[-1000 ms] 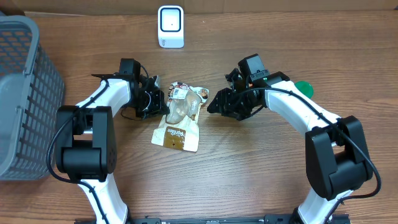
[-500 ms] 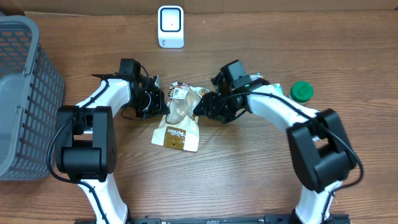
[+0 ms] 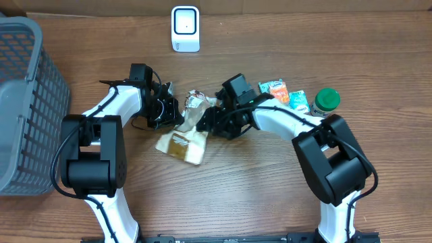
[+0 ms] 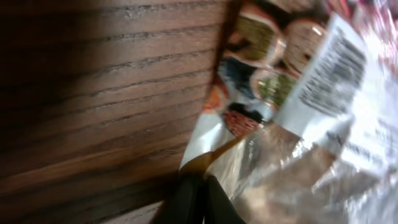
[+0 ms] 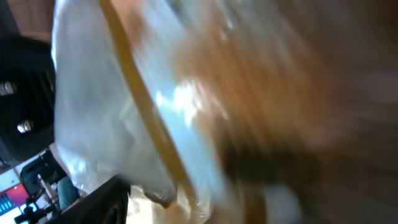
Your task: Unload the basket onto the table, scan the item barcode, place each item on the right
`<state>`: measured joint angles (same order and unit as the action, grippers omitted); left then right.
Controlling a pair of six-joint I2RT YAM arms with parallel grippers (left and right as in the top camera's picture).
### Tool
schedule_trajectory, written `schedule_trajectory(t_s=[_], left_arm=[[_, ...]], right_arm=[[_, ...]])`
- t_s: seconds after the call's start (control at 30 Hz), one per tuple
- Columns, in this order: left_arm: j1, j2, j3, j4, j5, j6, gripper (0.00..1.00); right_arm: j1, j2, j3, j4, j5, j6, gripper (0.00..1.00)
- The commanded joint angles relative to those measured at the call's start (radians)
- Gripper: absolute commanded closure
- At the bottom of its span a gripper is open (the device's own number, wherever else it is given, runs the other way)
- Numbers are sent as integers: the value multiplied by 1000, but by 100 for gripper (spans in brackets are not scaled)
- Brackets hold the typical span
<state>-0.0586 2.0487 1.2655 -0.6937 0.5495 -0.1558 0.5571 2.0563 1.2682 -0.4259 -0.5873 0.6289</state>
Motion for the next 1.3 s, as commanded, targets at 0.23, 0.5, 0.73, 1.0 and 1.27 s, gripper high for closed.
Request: schedule_trajectory(t_s=[0.23,0.5,0.73,1.0,1.27], left_arm=[[-1,27,-36,-12,-68,-8,96],[-1,27,-36,-13,-71,-6,96],[-1,27,-36,-13,-71,-6,96],[-1,27,-36,-13,-71,-6,96],[-1,27,-36,-13,-70,-6,96]], right_arm=[[6,33,-5,-8,-46,6,34],[-72,33,-5,-78,-185,-72,32],[-138,33,-5,-145,-272,-164,32],[-166,33,-5,-146,-319,-186,28],[-106,33,-5,-84,-174,-74,23]])
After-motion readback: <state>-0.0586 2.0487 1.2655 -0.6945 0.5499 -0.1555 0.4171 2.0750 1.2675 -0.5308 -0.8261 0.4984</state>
